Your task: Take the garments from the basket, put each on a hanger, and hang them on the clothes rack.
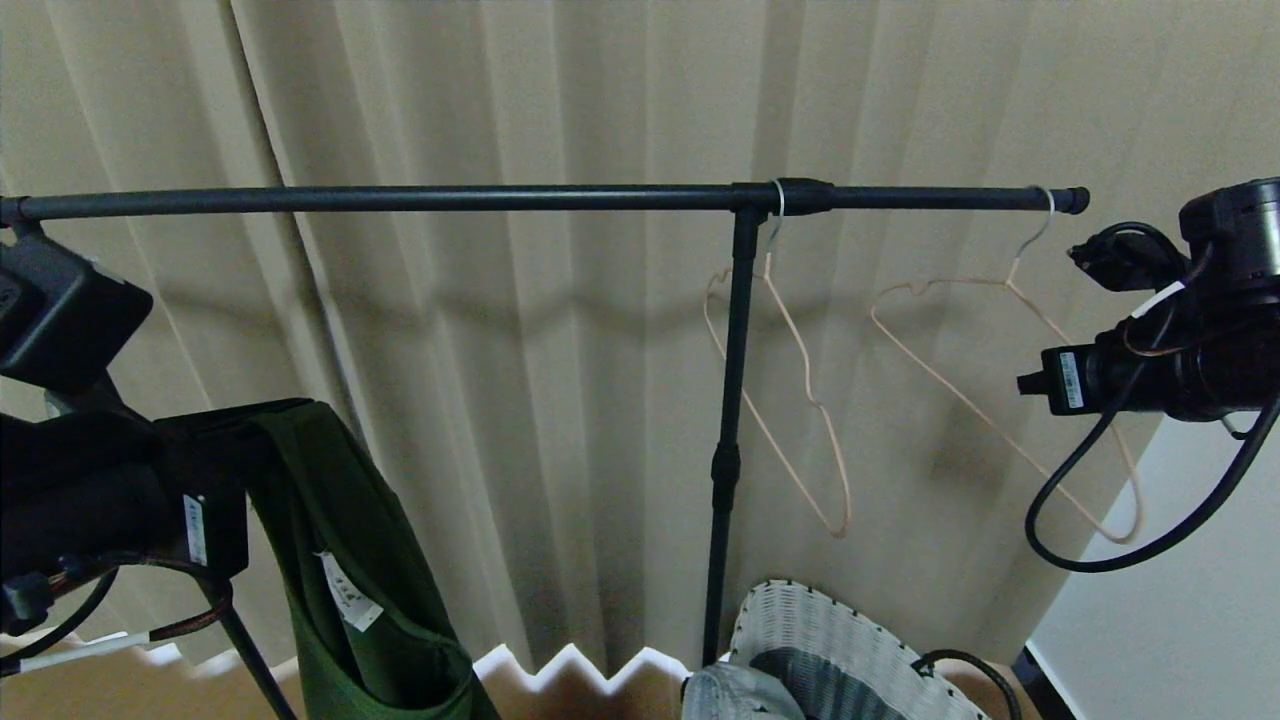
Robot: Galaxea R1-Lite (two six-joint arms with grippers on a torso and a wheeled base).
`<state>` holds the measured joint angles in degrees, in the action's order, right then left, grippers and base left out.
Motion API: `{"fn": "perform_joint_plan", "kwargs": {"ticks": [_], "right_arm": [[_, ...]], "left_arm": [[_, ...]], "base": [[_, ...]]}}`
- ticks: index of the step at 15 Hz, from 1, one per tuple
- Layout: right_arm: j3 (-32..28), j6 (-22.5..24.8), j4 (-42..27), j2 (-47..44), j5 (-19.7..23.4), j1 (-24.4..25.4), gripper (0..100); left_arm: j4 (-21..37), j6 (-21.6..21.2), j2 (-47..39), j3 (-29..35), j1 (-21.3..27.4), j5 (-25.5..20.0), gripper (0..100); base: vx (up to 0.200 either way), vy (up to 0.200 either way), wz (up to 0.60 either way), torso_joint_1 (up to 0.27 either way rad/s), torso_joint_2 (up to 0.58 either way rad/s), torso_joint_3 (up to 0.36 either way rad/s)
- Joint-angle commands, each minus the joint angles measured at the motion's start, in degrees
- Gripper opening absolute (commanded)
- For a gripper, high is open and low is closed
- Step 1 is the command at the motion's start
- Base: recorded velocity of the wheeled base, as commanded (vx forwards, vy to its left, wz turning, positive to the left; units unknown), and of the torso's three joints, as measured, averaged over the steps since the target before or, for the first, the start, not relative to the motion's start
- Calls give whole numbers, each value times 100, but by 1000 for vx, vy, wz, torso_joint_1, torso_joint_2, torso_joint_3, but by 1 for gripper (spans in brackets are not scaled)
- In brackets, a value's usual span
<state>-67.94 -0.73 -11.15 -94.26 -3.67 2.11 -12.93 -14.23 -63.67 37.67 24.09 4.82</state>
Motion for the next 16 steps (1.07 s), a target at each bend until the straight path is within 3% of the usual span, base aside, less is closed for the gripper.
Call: {"fn": "perform_joint_plan", "kwargs": {"ticks": [1,11,16], "right_arm": [[9,3,-1,57,-2,0,0],[158,-6,237,637,-20,0,0],[870,47,254,1454,-20,62,0]], "left_arm": [[1,-1,-14,-5,-1,2,0],[-7,-10,-23,-111,-1,2,0],[-7,-19,-23,-119,-1,11,0]], "base": [[0,0,0,0,0,0],[0,0,0,0,0,0],[0,0,0,0,0,0]]}}
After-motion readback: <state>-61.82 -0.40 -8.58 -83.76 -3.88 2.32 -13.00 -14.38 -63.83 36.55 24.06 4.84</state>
